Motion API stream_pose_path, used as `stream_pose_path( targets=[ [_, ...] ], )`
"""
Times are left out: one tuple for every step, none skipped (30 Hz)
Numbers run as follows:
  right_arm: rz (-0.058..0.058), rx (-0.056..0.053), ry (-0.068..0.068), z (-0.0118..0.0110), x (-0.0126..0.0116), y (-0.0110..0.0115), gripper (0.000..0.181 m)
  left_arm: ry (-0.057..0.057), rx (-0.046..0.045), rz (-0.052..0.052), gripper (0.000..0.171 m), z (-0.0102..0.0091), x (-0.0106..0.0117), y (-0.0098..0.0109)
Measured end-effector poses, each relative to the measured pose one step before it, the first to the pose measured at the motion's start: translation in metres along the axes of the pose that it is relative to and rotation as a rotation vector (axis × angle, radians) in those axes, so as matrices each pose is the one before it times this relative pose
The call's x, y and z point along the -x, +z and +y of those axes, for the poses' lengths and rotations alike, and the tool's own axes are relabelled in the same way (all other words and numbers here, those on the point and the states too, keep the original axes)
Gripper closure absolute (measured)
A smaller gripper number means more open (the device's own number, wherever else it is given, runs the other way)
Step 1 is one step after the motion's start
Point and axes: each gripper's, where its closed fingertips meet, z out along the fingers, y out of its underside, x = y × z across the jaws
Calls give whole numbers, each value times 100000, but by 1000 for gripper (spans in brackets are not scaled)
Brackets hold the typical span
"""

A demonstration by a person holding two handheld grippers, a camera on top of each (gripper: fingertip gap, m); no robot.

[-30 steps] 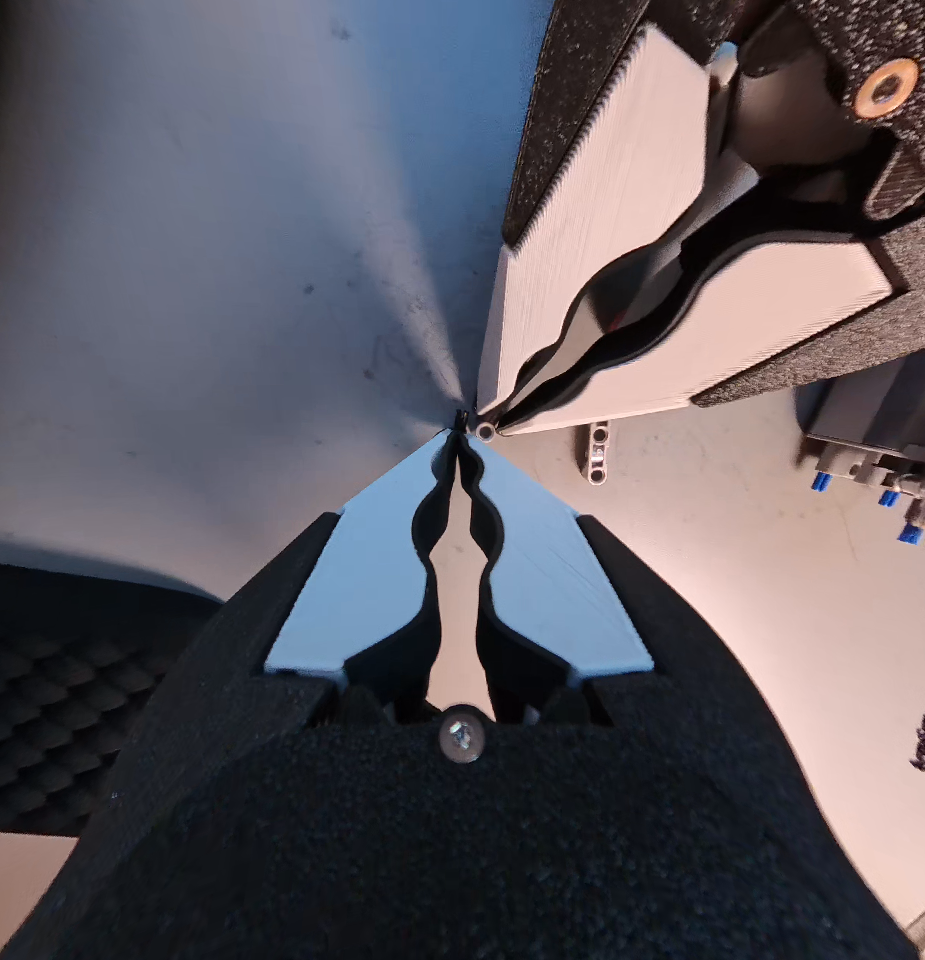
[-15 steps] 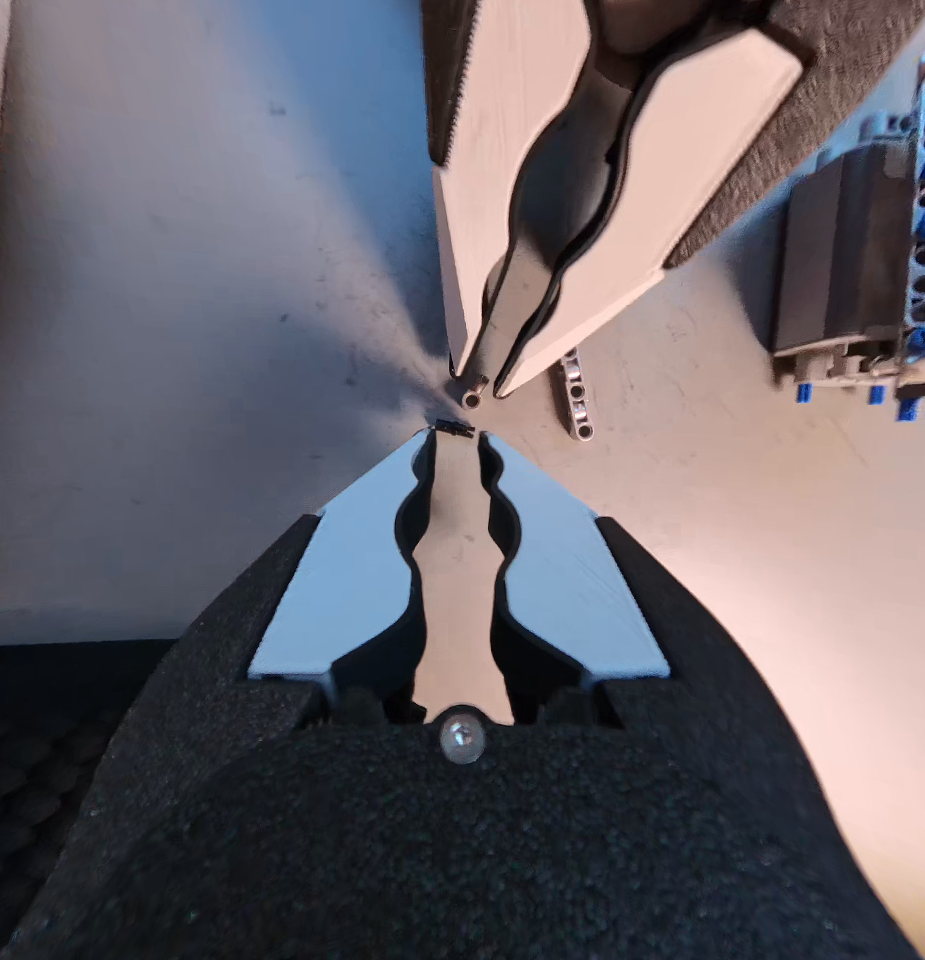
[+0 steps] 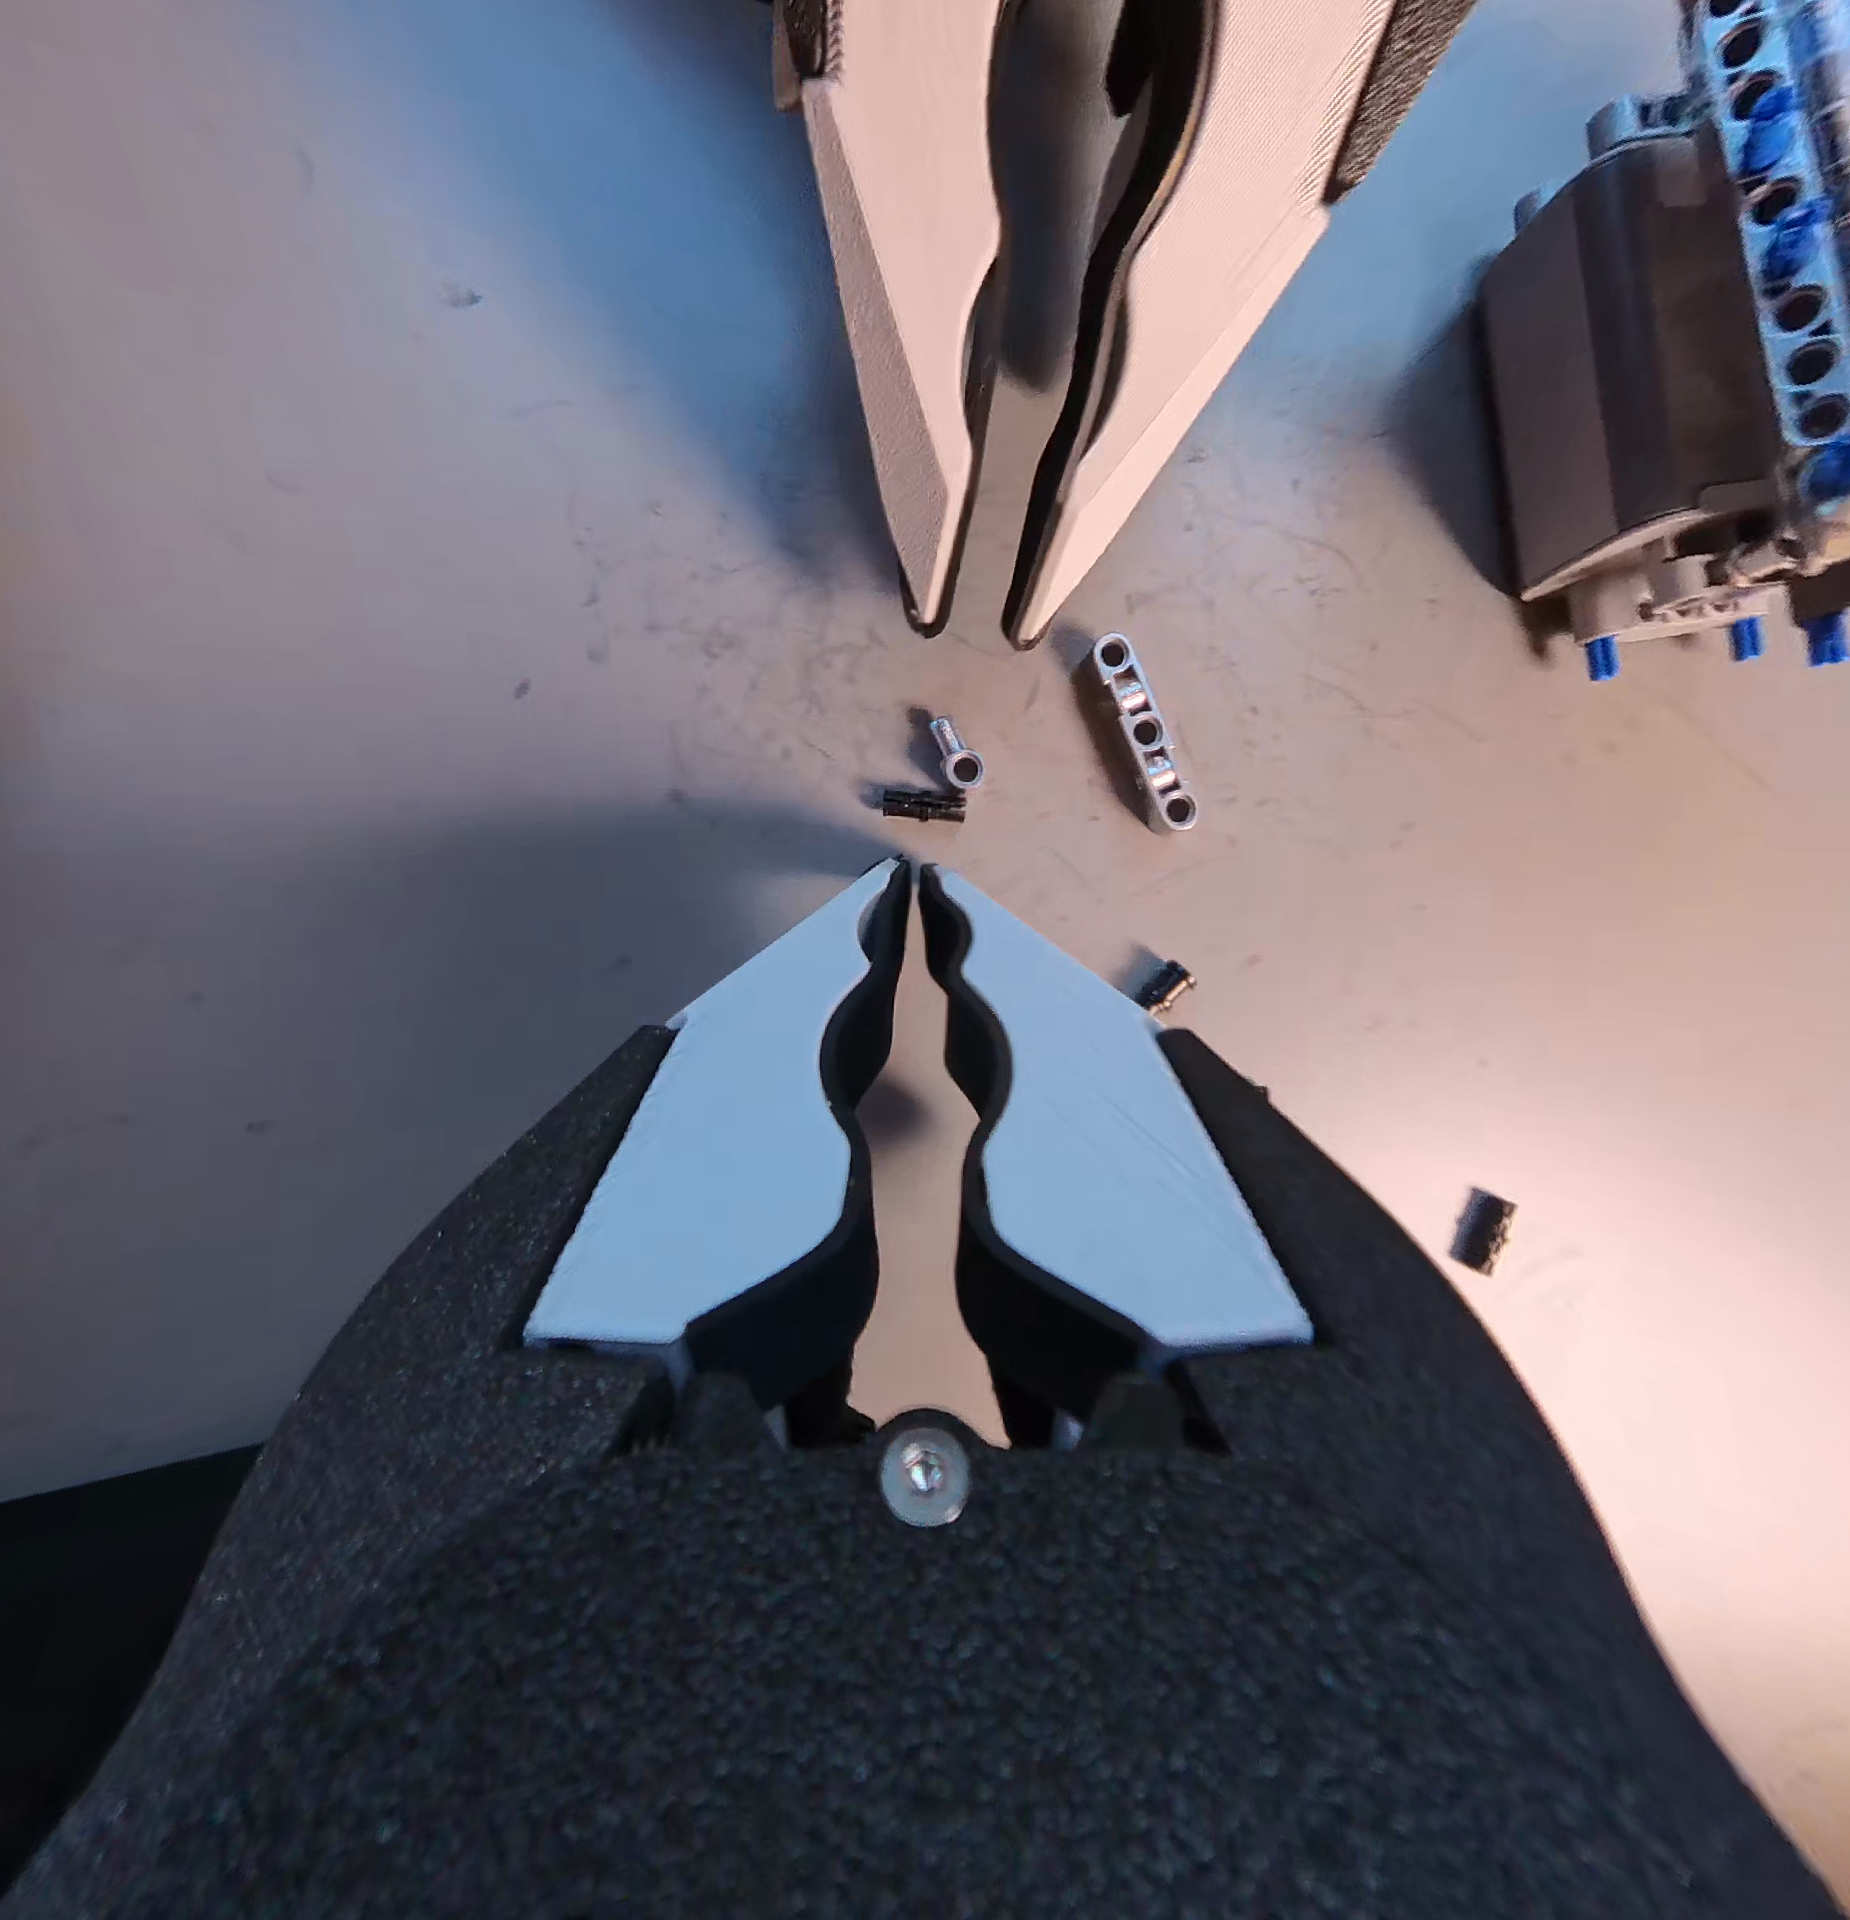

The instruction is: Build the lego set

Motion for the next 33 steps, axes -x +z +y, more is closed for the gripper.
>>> stream_pose_path(
  targets=[
    [1159, -2085, 610, -225, -129, -167, 177, -953, 170, 277, 163, 49, 37, -17],
    [743, -2178, 570, -327, -137, -134, 171, -534, 427, 434, 163, 85, -28, 6],
    [302, -1329, 931, -272, -158, -35, 166, -48, 657, 314, 163, 110, -46, 43],
    [-727, -307, 1312, -152, -60, 133, 162, 259, 782, -57, 163, 122, -31, 68],
    [-1810, 365, 1614, -53, 101, 252, 159, 371, 803, -309, 162, 97, -13, 86],
    [-1943, 261, 1424, -59, 204, 337, 158, 262, 661, -344, 163, 77, -33, 81],
    [-664, 147, 948, -76, 80, 364, 157, 83, 429, -246, 163, 44, -61, 50],
    [-176, 795, 224, 48, 87, 339, 157, 38, 226, -269, 163, 21, -83, 16],
    [1288, -461, -442, -142, -96, 60, 162, 84, 83, -507, 163, 10, -63, -30],
    [570, 843, -185, 50, -10, -1, 163, 122, -14, -577, 163, 11, -47, -87],
    [556, 748, 33, 64, 7, -40, 165, 74, -188, -372, 163, 5, -68, -99],
    [773, 314, -75, 42, 15, -28, 166, -38, -356, -242, 163, -13, -46, -100],
    [940, -146, 390, 28, -5, -31, 166, -168, -369, -166, 163, -18, -18, -72],
    [773, -353, 854, 49, 23, -26, 166, -314, -285, -118, 163, -1, -1, -42],
    [607, -442, 712, 73, 48, -60, 166, -437, -192, -99, 163, 3, 31, 3],
    [690, -466, 706, 87, 38, -73, 166, -490, -149, -43, 163, -10, 37, 19],
    [823, -673, 699, 82, 26, -78, 166, -486, -198, 69, 163, -17, 8, 25],
    [836, -791, 926, 64, 19, -57, 166, -440, -214, 267, 163, -15, -10, 20],
    [755, -781, 812, 53, 14, -62, 166, -370, -116, 249, 163, 9, -7, 32],
    [530, -709, 486, 44, 54, -57, 166, -284, -4, -109, 163, 10, 33, 13],
    [834, -656, -3, 21, 22, -69, 166, -308, -117, -292, 163, -25, 60, -4],
    [1087, -1120, -424, -73, -11, -110, 166, -582, -570, 58, 163, -97, 5, -28],
    [958, -2227, -600, -305, 34, -203, 166, -1105, -1105, 553, 163, -195, -53, -53],
    [1148, -3811, -1131, -629, 31, -323, 166, -1893, -1843, 1166, 163, -306, -127, -79],
    [2292, -5505, -2242, -988, -92, -457, 166, -3023, -3085, 2238, 163, -493, -213, -135],
    [3405, -6664, -3503, -1291, -196, -547, 166, -4533, -4654, 3478, 163, -720, -288, -219],
    [3797, -6429, -4368, -1348, -236, -557, 166, -6038, -6169, 4934, 162, -939, -390, -325],
    [4171, -5103, -5258, -1222, -295, -530, 166, -6841, -7060, 6326, 158, -1079, -487, -469],
    [6134, -4680, -5243, -1145, -666, -553, 166, -6561, -7280, 6368, 159, -1097, -434, -607],
    [4419, -4817, -3790, -1153, -499, -498, 166, -6015, -7992, 6466, 158, -1223, -466, -670],
    [2643, -3438, -2525, -944, -308, -335, 166, -5911, -8135, 7475, 157, -1301, -716, -638],
    [3835, -2292, -3112, -736, -444, -235, 166, -5130, -6133, 6911, 157, -1041, -774, -469],
    [3881, -1705, -4390, -608, -386, -147, 166, -2965, -3575, 4870, 157, -622, -637, -235]
  ],
)
